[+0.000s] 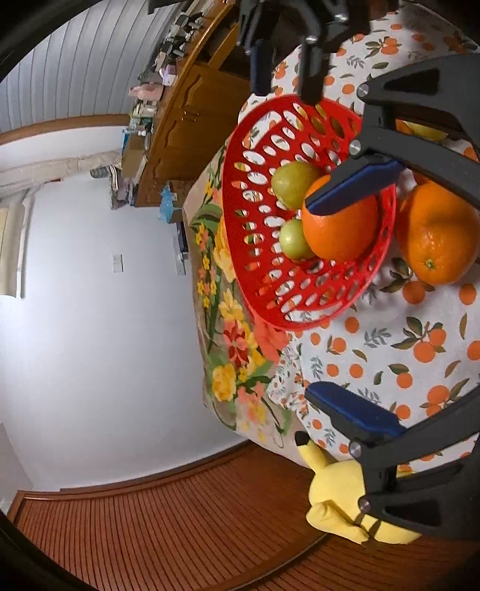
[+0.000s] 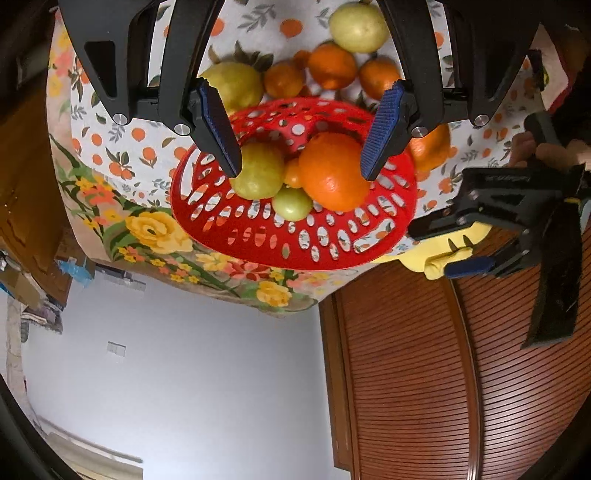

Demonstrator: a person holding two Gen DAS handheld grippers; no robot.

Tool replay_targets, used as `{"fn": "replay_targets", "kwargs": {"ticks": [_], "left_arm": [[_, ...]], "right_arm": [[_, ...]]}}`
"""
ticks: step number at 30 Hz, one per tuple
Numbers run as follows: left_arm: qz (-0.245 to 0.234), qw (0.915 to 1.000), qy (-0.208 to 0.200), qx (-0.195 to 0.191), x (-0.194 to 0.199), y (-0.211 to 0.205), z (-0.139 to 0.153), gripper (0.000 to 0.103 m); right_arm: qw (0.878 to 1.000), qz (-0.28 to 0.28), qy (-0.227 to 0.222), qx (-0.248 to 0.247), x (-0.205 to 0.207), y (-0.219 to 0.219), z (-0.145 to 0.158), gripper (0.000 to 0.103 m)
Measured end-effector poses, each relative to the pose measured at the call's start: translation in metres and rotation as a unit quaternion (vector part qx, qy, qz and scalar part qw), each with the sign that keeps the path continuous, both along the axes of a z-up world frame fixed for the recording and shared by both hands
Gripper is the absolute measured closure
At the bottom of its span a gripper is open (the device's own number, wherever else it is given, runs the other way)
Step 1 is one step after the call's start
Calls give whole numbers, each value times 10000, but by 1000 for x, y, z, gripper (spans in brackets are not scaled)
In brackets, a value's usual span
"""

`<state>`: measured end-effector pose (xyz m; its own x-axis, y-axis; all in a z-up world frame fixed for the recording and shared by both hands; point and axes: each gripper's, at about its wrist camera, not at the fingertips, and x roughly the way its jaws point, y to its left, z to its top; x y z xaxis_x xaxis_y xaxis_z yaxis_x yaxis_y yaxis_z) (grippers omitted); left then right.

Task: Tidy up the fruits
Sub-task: 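Move left tool to a large orange while right tool moves to a green fruit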

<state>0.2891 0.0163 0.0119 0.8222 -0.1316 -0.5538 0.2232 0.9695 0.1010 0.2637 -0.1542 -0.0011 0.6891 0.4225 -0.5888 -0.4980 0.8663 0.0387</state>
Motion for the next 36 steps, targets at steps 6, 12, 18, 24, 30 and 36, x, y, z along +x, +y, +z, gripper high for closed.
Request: {"fn": "replay_targets", "kwargs": {"ticks": [6,12,18,24,30,36], "left_arm": [[-300,9995,-19,-18,-3,-7,0,11],[-405,9979,369,-334,-8,-3,-14,11],[-490,9962,633,-350,-29,-4,-25,11],[-548,9955,749,-189,-51,-12,-40,11],[-631,9945,830,-50,-68,-22,-56,13],[-584,9942,908,-5,-68,-25,-69,13]], "right_arm": [[9999,-67,-19,75,-26,-2,-7,34],[9998,-117,98,147,-50,-4,-21,35],[9996,-84,249,113,-68,-2,-39,38],[9988,-6,493,82,-74,3,-60,43],[9974,39,708,155,-78,4,-75,45],[9963,61,845,121,-77,6,-87,46]]}}
